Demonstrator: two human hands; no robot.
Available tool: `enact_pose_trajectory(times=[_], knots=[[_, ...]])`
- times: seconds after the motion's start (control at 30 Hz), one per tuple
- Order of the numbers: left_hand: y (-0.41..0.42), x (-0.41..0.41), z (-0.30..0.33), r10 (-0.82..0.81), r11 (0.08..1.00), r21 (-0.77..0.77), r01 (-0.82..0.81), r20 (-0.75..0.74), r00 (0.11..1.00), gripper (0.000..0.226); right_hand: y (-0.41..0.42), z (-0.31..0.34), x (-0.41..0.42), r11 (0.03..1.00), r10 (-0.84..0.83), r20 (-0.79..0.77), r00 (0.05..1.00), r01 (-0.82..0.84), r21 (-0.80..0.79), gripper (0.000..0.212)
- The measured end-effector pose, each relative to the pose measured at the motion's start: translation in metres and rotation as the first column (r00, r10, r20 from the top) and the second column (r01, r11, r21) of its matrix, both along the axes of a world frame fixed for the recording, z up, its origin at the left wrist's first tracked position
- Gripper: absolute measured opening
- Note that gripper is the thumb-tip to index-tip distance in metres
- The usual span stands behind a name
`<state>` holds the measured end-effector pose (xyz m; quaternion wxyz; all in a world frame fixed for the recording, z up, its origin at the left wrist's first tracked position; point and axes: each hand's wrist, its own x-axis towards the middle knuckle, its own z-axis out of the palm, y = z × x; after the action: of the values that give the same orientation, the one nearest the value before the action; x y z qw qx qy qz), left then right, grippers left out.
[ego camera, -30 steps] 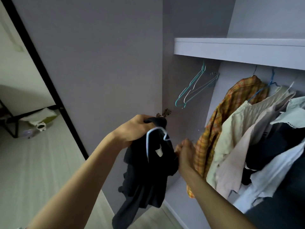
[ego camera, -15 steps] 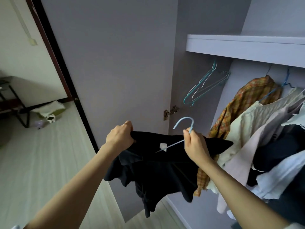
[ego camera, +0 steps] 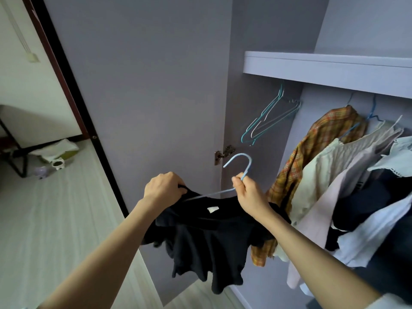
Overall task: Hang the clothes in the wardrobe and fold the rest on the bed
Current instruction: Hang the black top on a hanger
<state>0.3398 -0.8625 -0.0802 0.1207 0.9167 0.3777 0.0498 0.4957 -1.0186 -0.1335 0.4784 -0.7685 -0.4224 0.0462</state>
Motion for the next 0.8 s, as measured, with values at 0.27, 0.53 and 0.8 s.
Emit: enact_pose_trajectory(times=[0.27, 0.53, 0.8], knots=[[0.007, 0.001, -0.017, -0.115, 0.991, -0.057, 0.119, 0.055, 0.992, 0.053, -0.003, 0.007, 0.009, 0.993, -0.096, 0.050, 0.994, 0.092, 0.076, 0.020], [-0.003, 0.003, -0.048, -0.317, 0.948, 0.066, 0.311, 0.277, 0.907, 0.037, -0.011, 0.025, 0.016, 0.991, -0.131, 0.117, 0.984, 0.125, 0.055, 0.021], [-0.009, 0.015, -0.049, -0.212, 0.976, 0.152, 0.155, 0.522, 0.826, 0.019, -0.011, 0.036, 0.011, 0.994, -0.107, 0.137, 0.985, 0.105, 0.025, 0.018]])
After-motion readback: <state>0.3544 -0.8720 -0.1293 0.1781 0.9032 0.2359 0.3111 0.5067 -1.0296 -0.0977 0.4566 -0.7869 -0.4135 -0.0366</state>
